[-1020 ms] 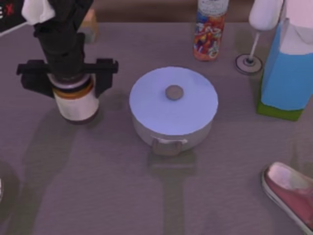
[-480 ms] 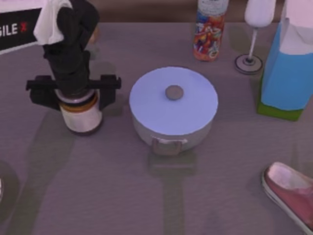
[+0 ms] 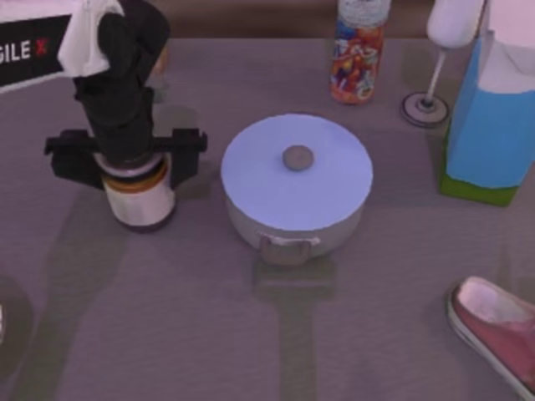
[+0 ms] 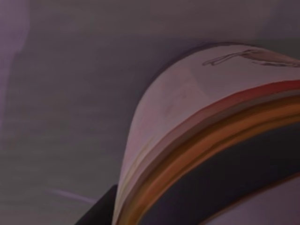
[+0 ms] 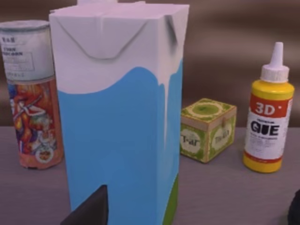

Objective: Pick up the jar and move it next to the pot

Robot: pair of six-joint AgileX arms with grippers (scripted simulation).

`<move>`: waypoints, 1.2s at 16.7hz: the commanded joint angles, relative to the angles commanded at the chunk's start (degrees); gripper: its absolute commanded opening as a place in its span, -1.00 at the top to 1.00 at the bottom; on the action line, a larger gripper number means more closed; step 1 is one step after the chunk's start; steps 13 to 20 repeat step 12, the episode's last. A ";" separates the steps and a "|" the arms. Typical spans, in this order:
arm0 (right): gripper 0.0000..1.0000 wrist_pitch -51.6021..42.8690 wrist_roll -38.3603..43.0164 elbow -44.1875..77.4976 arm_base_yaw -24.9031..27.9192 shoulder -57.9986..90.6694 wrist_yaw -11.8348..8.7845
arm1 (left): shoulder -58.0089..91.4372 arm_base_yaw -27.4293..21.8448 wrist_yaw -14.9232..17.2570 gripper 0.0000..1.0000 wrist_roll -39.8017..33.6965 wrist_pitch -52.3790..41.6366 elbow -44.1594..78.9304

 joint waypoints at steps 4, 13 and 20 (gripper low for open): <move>-1.00 0.00 0.00 0.00 0.00 0.00 0.00 | 0.00 0.00 0.00 -0.66 0.00 0.00 0.00; -1.00 0.00 0.00 0.00 0.00 0.00 0.00 | 0.00 0.00 0.00 -1.00 0.00 0.00 0.00; -1.00 0.00 0.00 0.00 0.00 0.00 0.00 | 0.00 0.00 0.00 -1.00 0.00 0.00 0.00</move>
